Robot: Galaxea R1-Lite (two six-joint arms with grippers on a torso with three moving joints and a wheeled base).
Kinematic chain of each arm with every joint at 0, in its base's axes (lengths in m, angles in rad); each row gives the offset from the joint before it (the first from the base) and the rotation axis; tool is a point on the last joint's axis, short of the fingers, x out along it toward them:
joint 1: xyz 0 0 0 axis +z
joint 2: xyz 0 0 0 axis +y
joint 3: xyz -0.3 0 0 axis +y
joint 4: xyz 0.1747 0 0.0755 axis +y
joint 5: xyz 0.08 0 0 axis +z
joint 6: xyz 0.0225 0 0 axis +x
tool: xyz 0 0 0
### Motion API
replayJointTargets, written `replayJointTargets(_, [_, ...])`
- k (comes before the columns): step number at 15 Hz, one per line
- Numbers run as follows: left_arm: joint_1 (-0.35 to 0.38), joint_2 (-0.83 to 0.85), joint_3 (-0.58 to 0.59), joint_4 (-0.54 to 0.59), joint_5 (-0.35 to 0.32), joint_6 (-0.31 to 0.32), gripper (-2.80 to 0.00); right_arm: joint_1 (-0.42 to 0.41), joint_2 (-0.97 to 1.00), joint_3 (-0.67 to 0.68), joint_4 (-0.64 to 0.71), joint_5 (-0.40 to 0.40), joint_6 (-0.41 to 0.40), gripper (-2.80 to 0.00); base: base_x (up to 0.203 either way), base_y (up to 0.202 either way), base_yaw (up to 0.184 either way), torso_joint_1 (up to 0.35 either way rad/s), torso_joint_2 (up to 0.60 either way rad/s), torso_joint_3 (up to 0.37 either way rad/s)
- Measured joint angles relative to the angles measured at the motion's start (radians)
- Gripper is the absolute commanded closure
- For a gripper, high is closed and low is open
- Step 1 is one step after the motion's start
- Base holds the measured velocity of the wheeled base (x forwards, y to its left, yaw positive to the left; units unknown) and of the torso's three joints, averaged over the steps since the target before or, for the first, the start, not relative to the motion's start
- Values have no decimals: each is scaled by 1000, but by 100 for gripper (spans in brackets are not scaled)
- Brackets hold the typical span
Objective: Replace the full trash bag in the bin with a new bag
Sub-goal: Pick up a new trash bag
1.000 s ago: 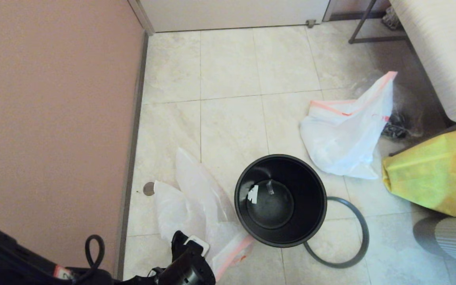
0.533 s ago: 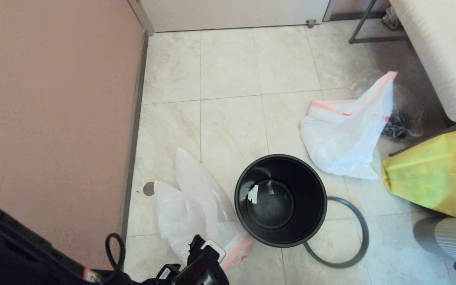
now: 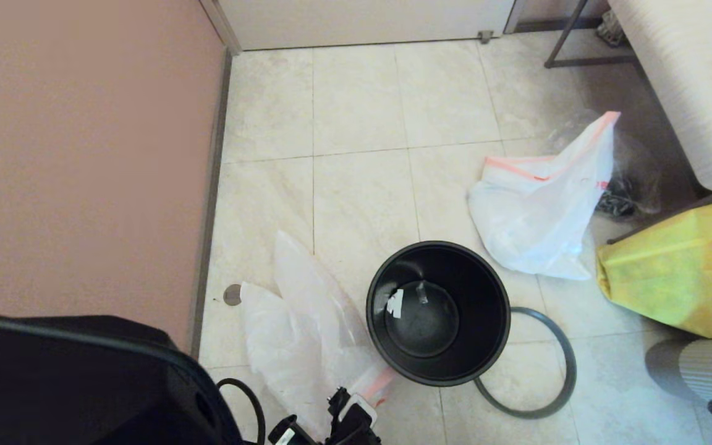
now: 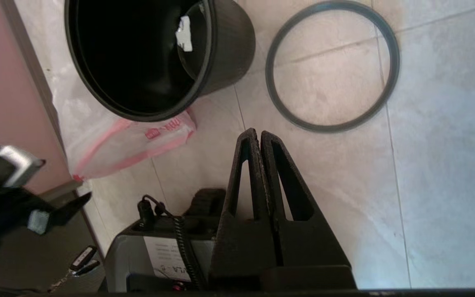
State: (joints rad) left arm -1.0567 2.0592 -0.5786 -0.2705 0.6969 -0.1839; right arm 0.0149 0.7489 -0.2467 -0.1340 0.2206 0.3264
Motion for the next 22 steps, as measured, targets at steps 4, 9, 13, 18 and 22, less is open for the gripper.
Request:
replayJointTargets(4, [83,78,-52,-113,39,76,-280,0,-2,-20,1,0,0,0,0,0,0,0,0,0])
replayJointTargets(9, [176,131,-100,-200,51,136,0,1,-11,-30,5,0,0,0,0,0,0,0,0,0])
replayJointTargets(13, [183,112,-95,-200,53,135,0,1,-26,-36,10,0,0,0,0,0,0,0,0,0])
replayJointTargets(18, [180,-91,-95,-92,19,133,0,1,-55,-50,56,1,3,0,0,0,0,0,0,0])
replayJointTargets(22, [142,-358,-218,314,-25,54,0,1,-54,-63,58,3,6,0,0,0,0,0,0,0])
